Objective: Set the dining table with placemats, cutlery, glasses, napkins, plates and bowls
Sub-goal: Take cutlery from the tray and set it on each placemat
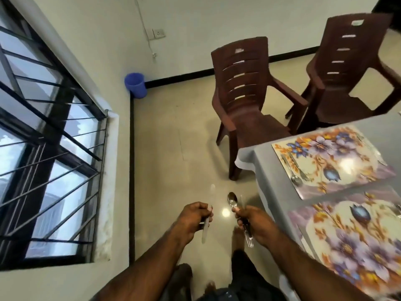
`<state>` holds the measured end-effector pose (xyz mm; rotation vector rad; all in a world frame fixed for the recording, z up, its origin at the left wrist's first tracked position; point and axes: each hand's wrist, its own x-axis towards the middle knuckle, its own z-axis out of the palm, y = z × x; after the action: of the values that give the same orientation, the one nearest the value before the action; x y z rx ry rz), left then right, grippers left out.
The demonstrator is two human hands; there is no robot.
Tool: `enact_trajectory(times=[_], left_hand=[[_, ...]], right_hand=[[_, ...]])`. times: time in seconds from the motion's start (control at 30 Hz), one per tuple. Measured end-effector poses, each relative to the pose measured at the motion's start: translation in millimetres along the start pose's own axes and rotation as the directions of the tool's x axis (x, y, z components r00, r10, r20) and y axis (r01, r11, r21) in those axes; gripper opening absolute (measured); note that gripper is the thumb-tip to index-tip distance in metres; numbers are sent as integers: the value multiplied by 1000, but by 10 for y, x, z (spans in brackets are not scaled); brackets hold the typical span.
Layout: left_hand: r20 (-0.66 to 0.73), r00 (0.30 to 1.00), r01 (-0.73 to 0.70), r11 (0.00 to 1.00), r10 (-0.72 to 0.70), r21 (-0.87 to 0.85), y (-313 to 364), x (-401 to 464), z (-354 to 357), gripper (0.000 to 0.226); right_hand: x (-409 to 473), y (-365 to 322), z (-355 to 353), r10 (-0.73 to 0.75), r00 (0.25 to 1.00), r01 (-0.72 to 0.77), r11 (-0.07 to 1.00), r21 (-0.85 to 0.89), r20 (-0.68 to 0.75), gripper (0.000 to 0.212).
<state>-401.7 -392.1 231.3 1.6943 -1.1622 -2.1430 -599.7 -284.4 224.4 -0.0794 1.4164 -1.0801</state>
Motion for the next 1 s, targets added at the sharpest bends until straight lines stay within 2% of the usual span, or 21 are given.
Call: enact_trajectory(times=[0.1,0.27,0.43,0.6,0.73,0.87,1.0], left_hand=[[-52,999,-13,1000,13,9,374,412,-148,6],[-141,990,-23,997,12,-76,1105,1002,-282,8],[-189,980,-87,985,58,-149,2060,1667,-377,9],[-169,982,-121,969,85,-215,2927,2402,-780,18],[-117,987,-134,962,109,-236,3569,3030,-1302,22],[-42,995,-93,982,87,-166,4282,3629,-1837,28],[15,998,-61,998,61,-24,5066,4149,-2209,24]], right_hand=[[514,-332,165,37,999,-36,998,-42,22,17],[1257,-1016,362,40,999,-33,984,-177,36,24],[2207,-2120,806,87,988,-47,957,-286,128,25],[3068,-3006,1444,67,975,-11,967,-253,213,30],[3742,-3557,1909,37,982,17,959,-284,184,26],[4327,-4127,2420,6,996,13,976,-218,85,10],[4789,-4724,2912,-63,996,76,971,-225,65,29]])
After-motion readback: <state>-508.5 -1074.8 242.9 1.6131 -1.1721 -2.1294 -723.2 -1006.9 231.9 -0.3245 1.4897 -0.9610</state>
